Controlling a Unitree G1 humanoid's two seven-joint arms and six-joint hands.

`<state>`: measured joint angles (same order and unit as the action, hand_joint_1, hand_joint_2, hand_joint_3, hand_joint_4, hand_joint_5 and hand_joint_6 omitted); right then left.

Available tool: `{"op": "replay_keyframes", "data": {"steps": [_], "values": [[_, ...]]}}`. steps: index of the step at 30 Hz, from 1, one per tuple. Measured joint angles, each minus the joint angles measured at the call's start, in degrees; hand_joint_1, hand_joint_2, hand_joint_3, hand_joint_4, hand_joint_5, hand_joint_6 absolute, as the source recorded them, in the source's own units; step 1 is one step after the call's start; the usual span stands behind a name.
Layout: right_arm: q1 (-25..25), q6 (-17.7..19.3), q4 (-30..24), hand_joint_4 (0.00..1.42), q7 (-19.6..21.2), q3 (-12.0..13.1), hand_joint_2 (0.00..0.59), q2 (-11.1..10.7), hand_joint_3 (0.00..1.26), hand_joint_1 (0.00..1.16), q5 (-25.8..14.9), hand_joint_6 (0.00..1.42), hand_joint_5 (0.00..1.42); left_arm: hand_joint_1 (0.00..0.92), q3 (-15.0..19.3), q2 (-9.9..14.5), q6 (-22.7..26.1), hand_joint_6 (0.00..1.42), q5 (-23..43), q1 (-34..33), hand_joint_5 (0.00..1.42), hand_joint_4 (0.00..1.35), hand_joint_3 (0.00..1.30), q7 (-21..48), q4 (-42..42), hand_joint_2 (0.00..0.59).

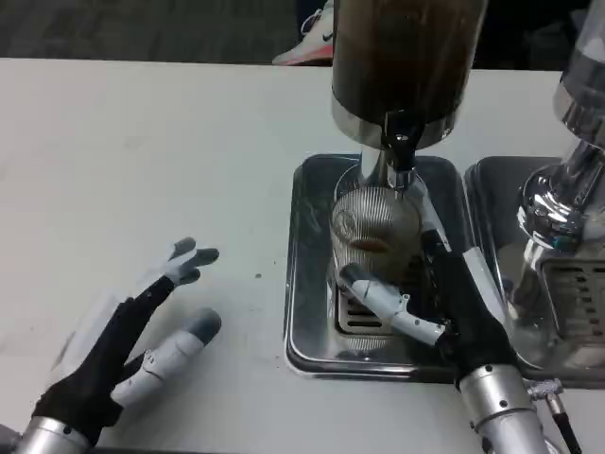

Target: Grasp the cup under the faucet to collect the drink, then remove the cup.

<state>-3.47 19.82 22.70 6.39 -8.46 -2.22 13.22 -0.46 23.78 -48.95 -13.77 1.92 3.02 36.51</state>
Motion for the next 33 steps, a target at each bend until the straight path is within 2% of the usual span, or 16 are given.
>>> {"op": "replay_keyframes", "data": {"steps": [10,14,25,33], "values": [[-1.9,-0.5,1.9,0.0,1.3,0.1,0.192,0.6,0.0,0.72,1.0,0.0,0.0,0.0,0.0,0.0,0.0,0.04,0.9,0.1,0.17,0.04,0.21,0.2,-0.1,0.131],[-2.2,-1.3,2.0,0.0,2.2,0.0,0.186,1.5,0.0,0.74,1.2,0.0,0.0,0.0,0.0,0.0,0.0,0.04,1.3,0.2,0.18,0.05,0.21,0.4,-0.2,0.131],[-3.5,-1.8,3.3,0.0,2.6,-0.2,0.187,1.7,0.0,0.75,1.4,0.0,0.0,0.0,0.0,0.0,0.0,0.04,2.0,0.8,0.18,0.06,0.21,0.4,-0.8,0.131],[-3.7,-1.9,3.4,0.0,3.1,-1.1,0.18,1.7,0.0,0.79,1.6,0.06,0.0,0.0,0.0,0.0,0.1,0.04,2.1,1.8,0.18,0.06,0.22,0.4,-1.2,0.131]]}}
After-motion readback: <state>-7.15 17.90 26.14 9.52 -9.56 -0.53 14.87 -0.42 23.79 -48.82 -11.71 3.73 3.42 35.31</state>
